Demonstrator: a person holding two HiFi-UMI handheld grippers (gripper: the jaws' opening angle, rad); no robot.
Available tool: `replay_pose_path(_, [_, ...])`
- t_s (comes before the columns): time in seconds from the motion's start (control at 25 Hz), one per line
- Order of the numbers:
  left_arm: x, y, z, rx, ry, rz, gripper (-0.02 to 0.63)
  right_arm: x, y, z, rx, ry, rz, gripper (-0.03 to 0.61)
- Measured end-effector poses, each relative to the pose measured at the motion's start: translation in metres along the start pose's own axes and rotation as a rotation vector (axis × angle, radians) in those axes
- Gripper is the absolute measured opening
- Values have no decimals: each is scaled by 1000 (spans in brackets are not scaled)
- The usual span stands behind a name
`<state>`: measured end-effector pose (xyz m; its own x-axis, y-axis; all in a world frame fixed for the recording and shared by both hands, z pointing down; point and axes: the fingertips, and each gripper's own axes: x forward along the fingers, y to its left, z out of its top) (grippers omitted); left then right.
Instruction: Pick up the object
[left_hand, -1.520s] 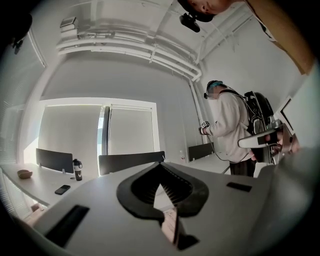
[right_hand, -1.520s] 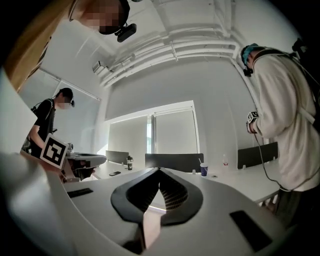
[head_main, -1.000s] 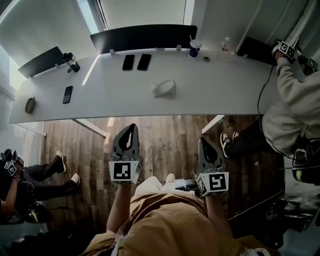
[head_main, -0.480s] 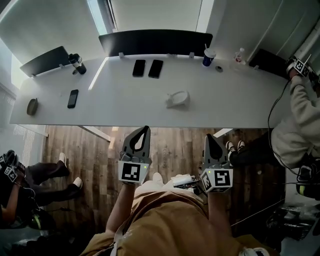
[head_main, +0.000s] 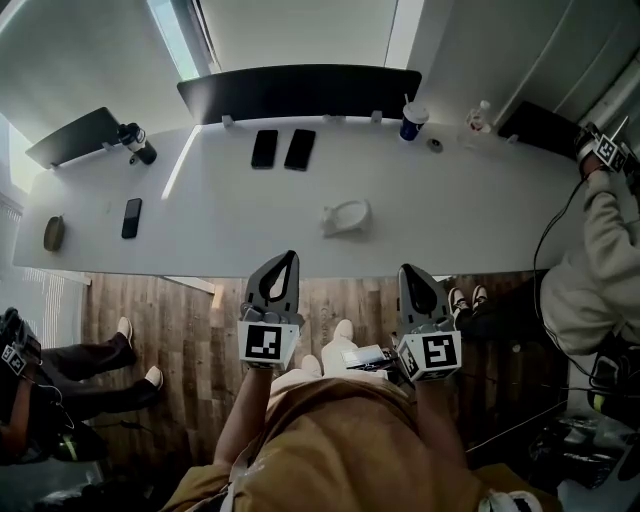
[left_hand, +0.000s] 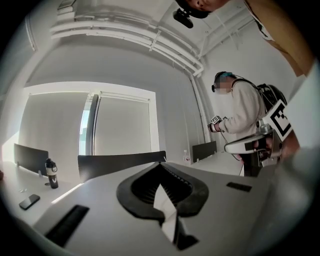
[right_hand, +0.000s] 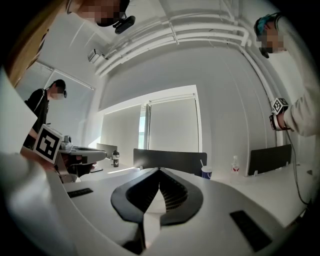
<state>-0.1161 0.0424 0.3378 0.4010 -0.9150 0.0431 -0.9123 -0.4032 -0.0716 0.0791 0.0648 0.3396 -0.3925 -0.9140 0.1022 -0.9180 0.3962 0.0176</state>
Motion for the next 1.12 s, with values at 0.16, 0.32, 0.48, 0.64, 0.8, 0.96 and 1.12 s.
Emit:
replay_pose_path(0.16, [44, -6, 0, 10, 18, -3, 8, 32, -26, 6, 24, -18, 43, 9])
replay_pose_path(0.32, [79, -9, 5, 82, 21, 4, 8, 57, -41, 18, 47, -66, 95, 9])
replay_pose_path(0.48, [98, -12, 5, 124, 45, 3, 8, 74, -56, 18, 75, -70, 118, 9])
replay_pose_path(0.64, [111, -1, 6, 95, 54, 15, 8, 96, -64, 15, 81, -59, 136, 9])
replay_pose_path(0.8, [122, 16, -1, 104, 67, 26, 8, 116, -63, 11, 95, -48, 158, 9])
replay_pose_path(0.96, [142, 24, -5, 105, 77, 3, 8, 136, -60, 13, 75, -35, 165, 9])
replay_pose_path(1.12, [161, 39, -10, 85, 79, -21, 8, 153, -51, 14, 87, -47, 187, 9])
